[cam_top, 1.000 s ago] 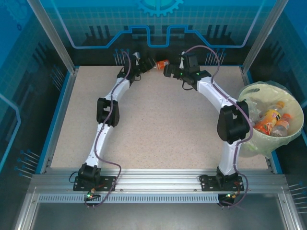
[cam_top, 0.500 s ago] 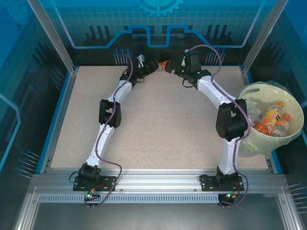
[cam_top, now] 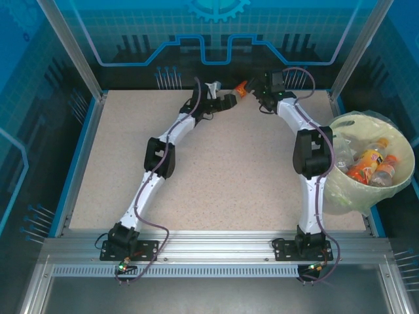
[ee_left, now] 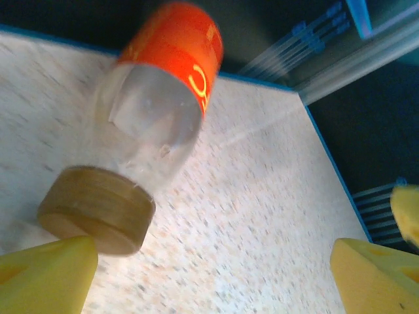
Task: Put the plastic bottles in the bin
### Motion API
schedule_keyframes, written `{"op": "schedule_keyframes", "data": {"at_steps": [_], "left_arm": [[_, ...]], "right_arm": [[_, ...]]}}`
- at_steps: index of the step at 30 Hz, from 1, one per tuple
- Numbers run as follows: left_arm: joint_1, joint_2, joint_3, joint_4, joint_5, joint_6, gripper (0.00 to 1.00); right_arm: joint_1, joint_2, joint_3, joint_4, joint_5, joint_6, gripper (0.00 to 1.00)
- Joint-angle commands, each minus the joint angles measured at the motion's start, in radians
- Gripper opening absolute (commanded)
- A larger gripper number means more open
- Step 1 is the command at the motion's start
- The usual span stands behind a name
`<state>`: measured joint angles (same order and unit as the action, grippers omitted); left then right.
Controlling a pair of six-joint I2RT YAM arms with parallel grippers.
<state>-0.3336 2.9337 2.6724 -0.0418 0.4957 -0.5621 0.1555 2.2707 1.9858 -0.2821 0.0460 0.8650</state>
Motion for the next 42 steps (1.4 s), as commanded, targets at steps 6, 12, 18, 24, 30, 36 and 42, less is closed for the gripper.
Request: {"op": "schedule_keyframes", "data": {"at_steps": [6, 12, 18, 24, 30, 36, 42], "left_arm": [[-0.041, -0.459, -0.607, 0.308, 0.052, 0.002, 0.93], [-0.031, -0.711, -0.982, 0.49, -0.012, -0.039, 0.95], [0.004, -0.8, -1.133, 0.521, -0.056, -0.048, 0.95], [0.039, -0.83, -1.214, 0.562, -0.068, -0.072, 0.95], [0.047, -0.842, -1.248, 0.576, -0.076, -0.073, 0.95], [0.05, -0.853, -1.261, 0.583, -0.073, -0.087, 0.95], [0.05, -0.916, -1.332, 0.59, -0.079, -0.107, 0.95]], "right_arm": [[-0.001, 0.229, 0.33, -0.215, 0.031, -0.055, 1.0], [0.028, 0.381, 0.567, -0.382, 0.08, -0.174, 1.0], [0.039, 0.462, 0.636, -0.471, 0.116, -0.263, 0.93], [0.038, 0.508, 0.703, -0.541, 0.117, -0.332, 0.67], [0.027, 0.51, 0.705, -0.582, 0.11, -0.351, 0.52], [0.03, 0.493, 0.687, -0.592, 0.115, -0.389, 0.38], [0.059, 0.34, 0.552, -0.528, 0.074, -0.472, 0.27]]}}
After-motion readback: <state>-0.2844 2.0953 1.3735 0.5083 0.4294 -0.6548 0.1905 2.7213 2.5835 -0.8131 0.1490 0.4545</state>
